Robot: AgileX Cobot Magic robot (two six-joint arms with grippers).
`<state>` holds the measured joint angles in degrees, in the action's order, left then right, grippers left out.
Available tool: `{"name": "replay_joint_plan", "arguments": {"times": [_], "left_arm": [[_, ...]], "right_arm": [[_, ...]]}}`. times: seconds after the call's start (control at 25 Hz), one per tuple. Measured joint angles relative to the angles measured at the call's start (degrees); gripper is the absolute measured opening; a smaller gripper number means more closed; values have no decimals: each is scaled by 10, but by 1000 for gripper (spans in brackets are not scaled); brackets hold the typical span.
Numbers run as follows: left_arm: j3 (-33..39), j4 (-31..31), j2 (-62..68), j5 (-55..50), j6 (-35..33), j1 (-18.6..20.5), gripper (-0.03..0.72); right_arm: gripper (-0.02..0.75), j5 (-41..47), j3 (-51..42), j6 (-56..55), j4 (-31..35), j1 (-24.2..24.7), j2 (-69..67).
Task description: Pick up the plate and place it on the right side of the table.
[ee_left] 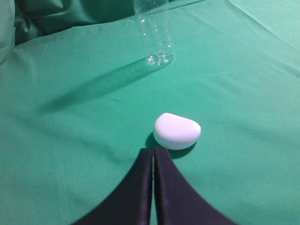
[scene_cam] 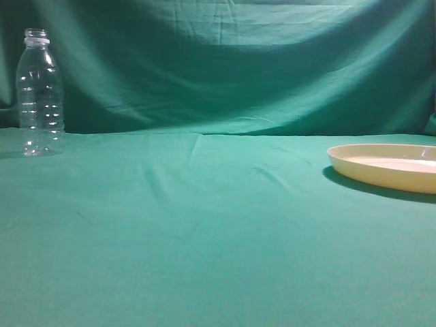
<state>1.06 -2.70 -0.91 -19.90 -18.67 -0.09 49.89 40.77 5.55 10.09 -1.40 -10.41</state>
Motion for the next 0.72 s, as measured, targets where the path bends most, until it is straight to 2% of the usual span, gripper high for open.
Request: {"name": "replay_joint_plan", "arguments": {"times": [0.32,0.56,0.72], "left_arm": [[0,0,0,0,0,0,0],[0,0,0,0,0,0,0],[0,0,0,0,0,0,0]], "right_arm": [[0,-198,-224,16,-6,0,102],[0,-315,-389,24,-6,0,111],[0,-341,-423,28,-7,0,111]]}}
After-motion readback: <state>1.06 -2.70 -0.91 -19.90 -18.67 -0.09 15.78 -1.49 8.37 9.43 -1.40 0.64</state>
